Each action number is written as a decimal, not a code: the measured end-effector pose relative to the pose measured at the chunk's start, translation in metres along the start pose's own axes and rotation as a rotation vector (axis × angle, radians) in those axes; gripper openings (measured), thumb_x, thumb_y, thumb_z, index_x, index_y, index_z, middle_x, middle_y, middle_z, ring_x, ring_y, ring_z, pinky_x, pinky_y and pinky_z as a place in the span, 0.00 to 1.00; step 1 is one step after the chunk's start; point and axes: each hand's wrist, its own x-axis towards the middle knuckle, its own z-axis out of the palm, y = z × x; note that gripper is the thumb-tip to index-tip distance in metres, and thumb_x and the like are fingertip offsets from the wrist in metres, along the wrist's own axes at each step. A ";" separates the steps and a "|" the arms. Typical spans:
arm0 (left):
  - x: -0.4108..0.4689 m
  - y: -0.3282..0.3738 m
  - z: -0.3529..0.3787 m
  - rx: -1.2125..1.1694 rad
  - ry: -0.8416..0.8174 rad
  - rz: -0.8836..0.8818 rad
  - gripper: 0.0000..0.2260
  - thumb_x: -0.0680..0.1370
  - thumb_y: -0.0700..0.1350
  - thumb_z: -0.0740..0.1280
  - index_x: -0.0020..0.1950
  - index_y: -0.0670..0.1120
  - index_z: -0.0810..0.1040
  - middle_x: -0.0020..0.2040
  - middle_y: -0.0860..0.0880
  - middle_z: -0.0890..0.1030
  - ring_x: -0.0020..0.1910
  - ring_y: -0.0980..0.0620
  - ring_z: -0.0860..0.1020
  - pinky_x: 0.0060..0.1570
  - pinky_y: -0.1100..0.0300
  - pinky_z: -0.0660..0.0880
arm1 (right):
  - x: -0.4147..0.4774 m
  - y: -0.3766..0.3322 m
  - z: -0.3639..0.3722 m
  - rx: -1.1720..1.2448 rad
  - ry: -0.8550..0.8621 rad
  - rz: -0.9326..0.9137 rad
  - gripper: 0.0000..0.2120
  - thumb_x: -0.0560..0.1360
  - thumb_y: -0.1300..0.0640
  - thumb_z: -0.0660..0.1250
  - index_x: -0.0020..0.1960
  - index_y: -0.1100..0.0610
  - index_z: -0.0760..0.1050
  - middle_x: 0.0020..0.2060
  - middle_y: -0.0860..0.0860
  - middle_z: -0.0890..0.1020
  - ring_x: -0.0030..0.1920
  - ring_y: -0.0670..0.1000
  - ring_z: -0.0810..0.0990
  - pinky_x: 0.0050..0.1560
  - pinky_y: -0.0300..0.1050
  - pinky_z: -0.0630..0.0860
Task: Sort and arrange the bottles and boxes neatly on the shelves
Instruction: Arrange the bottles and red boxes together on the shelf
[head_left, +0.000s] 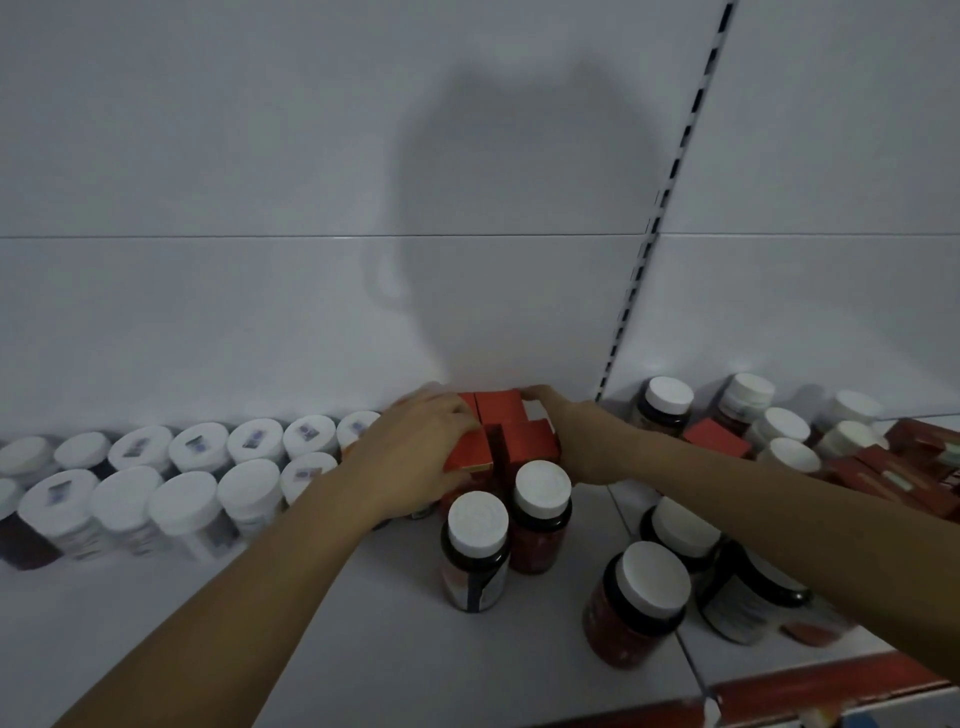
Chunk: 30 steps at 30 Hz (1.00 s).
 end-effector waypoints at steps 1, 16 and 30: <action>0.000 0.001 0.000 -0.001 0.001 -0.005 0.21 0.74 0.57 0.72 0.64 0.49 0.80 0.61 0.52 0.80 0.61 0.50 0.74 0.58 0.58 0.70 | 0.001 -0.001 0.001 0.023 -0.003 0.010 0.50 0.71 0.58 0.79 0.80 0.51 0.48 0.48 0.55 0.84 0.48 0.53 0.83 0.52 0.49 0.79; 0.016 0.015 -0.033 0.106 -0.324 -0.102 0.15 0.77 0.52 0.68 0.63 0.52 0.76 0.59 0.55 0.78 0.58 0.50 0.75 0.54 0.49 0.76 | -0.003 0.007 -0.025 0.098 -0.121 0.002 0.50 0.68 0.55 0.82 0.79 0.50 0.54 0.49 0.53 0.84 0.38 0.48 0.84 0.33 0.38 0.79; 0.092 0.085 -0.010 0.162 -0.415 -0.327 0.22 0.83 0.56 0.59 0.77 0.54 0.65 0.75 0.49 0.67 0.70 0.45 0.69 0.67 0.48 0.69 | -0.075 0.125 -0.074 -0.555 0.038 0.075 0.26 0.69 0.29 0.68 0.41 0.51 0.67 0.36 0.48 0.73 0.36 0.51 0.75 0.35 0.44 0.68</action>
